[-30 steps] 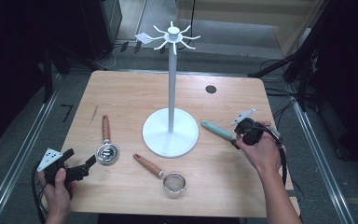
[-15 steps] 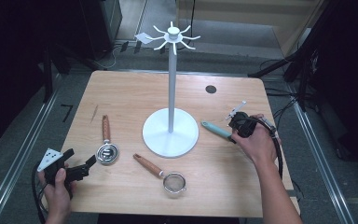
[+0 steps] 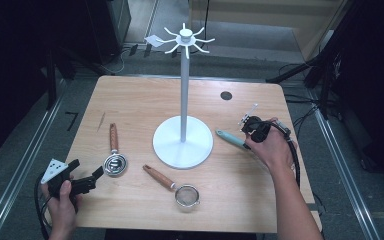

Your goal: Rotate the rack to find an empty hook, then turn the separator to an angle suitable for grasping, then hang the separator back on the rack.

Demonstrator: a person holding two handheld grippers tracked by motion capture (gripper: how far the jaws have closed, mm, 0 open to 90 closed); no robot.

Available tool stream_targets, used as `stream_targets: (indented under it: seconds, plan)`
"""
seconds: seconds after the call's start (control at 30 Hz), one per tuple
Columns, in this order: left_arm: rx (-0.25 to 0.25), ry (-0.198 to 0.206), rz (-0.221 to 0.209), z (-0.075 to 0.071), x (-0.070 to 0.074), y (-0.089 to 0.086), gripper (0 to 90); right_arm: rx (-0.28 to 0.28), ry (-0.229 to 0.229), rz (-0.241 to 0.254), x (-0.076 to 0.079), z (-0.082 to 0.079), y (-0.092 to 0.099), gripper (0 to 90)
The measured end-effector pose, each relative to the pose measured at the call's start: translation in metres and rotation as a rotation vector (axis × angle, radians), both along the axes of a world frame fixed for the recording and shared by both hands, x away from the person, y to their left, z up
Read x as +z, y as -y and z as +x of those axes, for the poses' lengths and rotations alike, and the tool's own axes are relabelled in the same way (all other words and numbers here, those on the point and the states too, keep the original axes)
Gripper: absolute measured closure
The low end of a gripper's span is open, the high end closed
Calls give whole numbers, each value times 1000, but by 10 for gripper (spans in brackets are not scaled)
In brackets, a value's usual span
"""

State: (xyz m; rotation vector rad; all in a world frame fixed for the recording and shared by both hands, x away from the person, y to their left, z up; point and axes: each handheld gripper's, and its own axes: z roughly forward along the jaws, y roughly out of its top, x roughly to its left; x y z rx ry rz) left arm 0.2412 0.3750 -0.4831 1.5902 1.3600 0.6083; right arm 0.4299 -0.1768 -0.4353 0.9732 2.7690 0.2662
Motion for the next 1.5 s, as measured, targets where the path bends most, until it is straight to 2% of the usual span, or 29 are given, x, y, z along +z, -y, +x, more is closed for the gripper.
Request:
stream_targets:
  seconds: [0.6, 0.67, 0.73, 0.93, 1.07, 1.27, 1.33, 1.4, 1.5]
  plan:
    - [-2, -1, -2, 0, 0, 0, 0, -23, -78, -19, -9, 11, -5, 598]
    - [-3, 0, -1, 0, 0, 0, 0, -21, -82, -15, -11, 13, -4, 598]
    - [-5, -2, 1, 0, 0, 0, 0, -41, -100, -7, -12, 14, -4, 605]
    - [-5, 0, 1, 0, 0, 0, 0, -39, -133, -11, -16, 16, -4, 622]
    - [-5, -4, 7, 0, 0, 0, 0, -42, -156, 4, -18, 17, -3, 624]
    - [-5, -6, 5, 0, 0, 1, 0, -10, -137, 7, -18, 18, -6, 623]
    - [-6, -4, 8, 0, 0, 0, 0, 20, -146, -28, -20, 20, -11, 623]
    - [-6, -5, 6, 0, 0, 0, 0, 14, -147, -28, -21, 21, -14, 624]
    - [-5, -5, 6, 0, 0, 0, 0, 39, -142, -37, -21, 23, -20, 640]
